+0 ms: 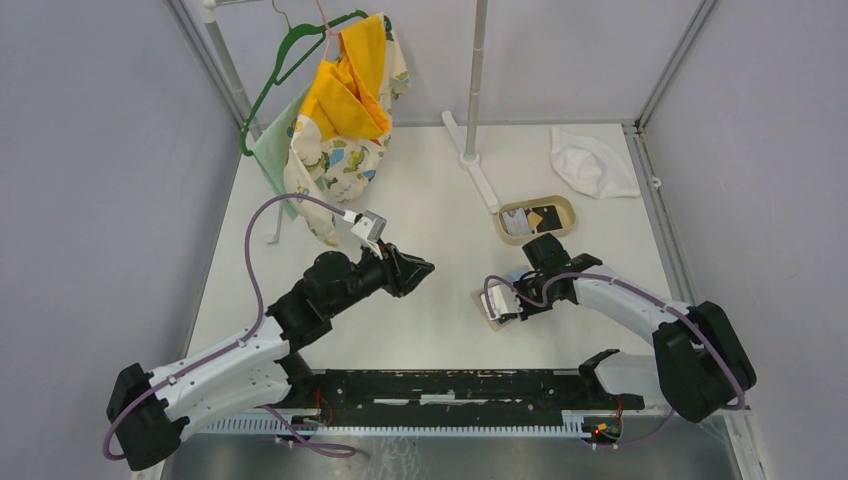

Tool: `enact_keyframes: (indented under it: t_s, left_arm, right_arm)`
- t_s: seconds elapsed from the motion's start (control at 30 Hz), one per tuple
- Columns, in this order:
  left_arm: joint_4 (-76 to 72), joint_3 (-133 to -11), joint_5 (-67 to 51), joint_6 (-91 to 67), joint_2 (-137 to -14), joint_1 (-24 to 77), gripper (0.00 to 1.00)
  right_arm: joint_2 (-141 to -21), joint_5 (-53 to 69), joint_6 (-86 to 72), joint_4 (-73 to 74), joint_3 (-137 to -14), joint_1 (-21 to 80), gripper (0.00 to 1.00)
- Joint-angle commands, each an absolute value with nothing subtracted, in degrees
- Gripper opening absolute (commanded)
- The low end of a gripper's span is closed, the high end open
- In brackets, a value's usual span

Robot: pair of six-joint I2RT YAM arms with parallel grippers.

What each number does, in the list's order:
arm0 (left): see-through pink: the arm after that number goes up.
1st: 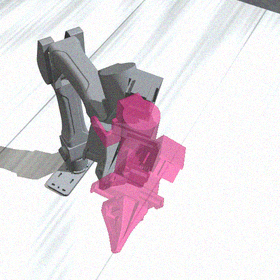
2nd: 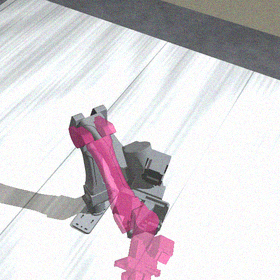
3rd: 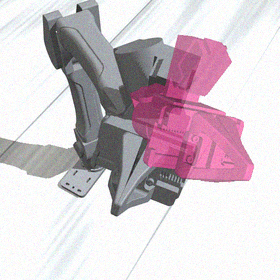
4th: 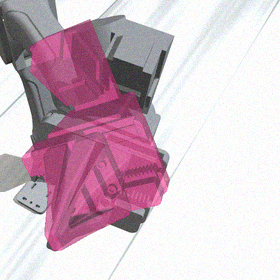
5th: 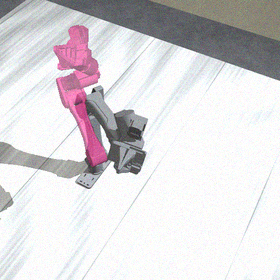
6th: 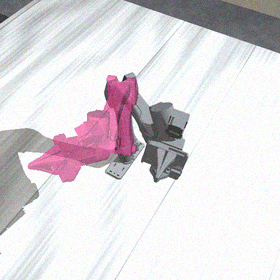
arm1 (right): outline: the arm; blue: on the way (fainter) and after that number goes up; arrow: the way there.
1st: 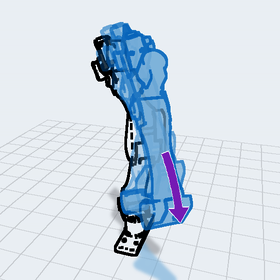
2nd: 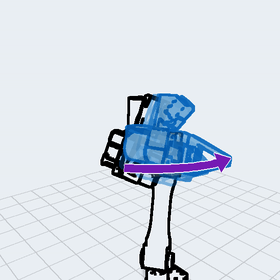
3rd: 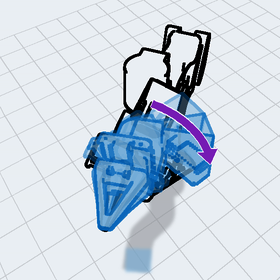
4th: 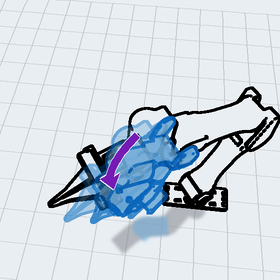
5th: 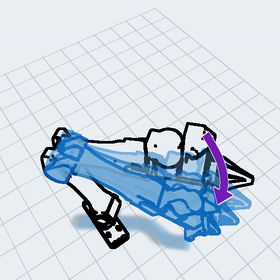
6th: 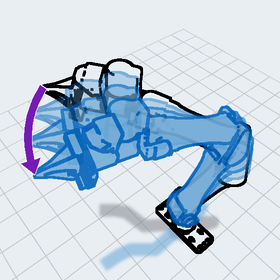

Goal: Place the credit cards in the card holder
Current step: Open the card holder at the center of the board.

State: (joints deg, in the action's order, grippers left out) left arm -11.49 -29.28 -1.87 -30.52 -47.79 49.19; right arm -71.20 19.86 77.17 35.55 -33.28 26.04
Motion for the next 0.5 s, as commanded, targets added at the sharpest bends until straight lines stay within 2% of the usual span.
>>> enact_keyframes:
  t_s: [0.0, 0.23, 0.33, 0.4, 0.47]
  left_arm:
    - [-9.5, -29.2, -4.4, -28.7, -45.4, 49.0, 0.43]
    - [-10.0, -27.3, -5.0, -30.5, -41.4, 49.0, 0.43]
    - [-9.5, -27.3, -5.3, -30.9, -39.5, 49.0, 0.45]
    - [-8.6, -27.3, -4.3, -30.9, -38.2, 49.0, 0.52]
    - [-7.1, -27.2, -2.5, -30.7, -37.4, 49.0, 0.68]
  right_arm:
    - [-76.2, 29.0, 68.8, 33.8, -34.4, 31.0, 0.26]
    - [-77.5, 37.9, 57.6, 28.8, -37.5, 32.6, 0.27]
    - [-74.8, 36.4, 57.2, 30.8, -40.7, 30.9, 0.28]
    - [-71.5, 38.0, 57.1, 30.9, -41.8, 26.3, 0.29]
    - [-67.6, 39.3, 57.1, 30.5, -42.9, 21.3, 0.32]
